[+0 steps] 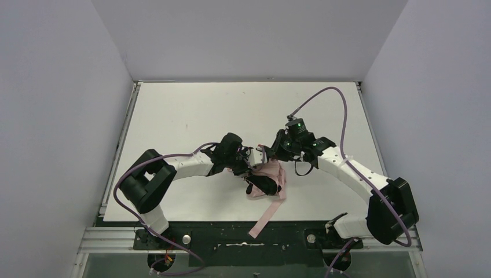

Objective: Put away the umbrella

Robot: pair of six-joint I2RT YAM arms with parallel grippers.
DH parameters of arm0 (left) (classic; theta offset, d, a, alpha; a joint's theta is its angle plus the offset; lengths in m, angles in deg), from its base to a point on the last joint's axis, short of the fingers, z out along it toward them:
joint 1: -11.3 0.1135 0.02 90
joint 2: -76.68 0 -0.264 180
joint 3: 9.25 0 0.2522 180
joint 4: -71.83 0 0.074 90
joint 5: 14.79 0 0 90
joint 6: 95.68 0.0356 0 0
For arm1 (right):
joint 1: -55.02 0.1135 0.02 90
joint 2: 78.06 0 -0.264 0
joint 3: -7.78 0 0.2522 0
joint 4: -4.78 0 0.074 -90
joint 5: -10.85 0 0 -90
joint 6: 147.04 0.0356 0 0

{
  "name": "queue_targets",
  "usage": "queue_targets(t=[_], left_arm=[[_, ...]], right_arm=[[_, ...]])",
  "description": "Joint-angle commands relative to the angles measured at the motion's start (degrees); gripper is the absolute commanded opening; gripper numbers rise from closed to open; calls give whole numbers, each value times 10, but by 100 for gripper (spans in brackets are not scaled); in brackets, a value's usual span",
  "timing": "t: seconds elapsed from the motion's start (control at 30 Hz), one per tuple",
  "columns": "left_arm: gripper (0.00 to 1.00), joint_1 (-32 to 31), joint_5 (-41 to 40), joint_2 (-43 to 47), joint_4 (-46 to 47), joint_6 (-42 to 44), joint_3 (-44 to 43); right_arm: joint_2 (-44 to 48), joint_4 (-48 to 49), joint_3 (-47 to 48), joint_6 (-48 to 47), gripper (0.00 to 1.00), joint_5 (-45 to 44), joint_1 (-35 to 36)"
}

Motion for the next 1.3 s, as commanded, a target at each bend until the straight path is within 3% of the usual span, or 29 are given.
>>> queue_targets(t=[0.0,0.3,0.6,0.67,0.8,0.87,0.97,1.07,1.27], left_arm=[[0,-5,-17,3,-7,23,1],[0,-8,-15,7,-8,27,5],[0,-9,-11,7,-9,32,6],[0,-10,-13,7,-9,31,7],[0,-10,-14,7,-8,32,6],[0,-10,-15,7,-8,34,6],[0,-11,-19,8,-4,38,9],[0,-20,-52,17,25,54,27],[0,-89,-172,34,177,103,115]], right_arm=[[45,45,33,-47,12,-17,3],[37,-73,85,-114,10,-161,3],[34,51,78,-162,11,38,5],[23,6,100,-170,18,32,6],[42,-94,100,-141,54,-104,7],[78,-112,66,-92,61,-173,3],[121,-108,-3,-19,64,-203,-11],[141,-76,-59,39,64,-179,-21],[173,-3,-122,127,65,-155,-23]])
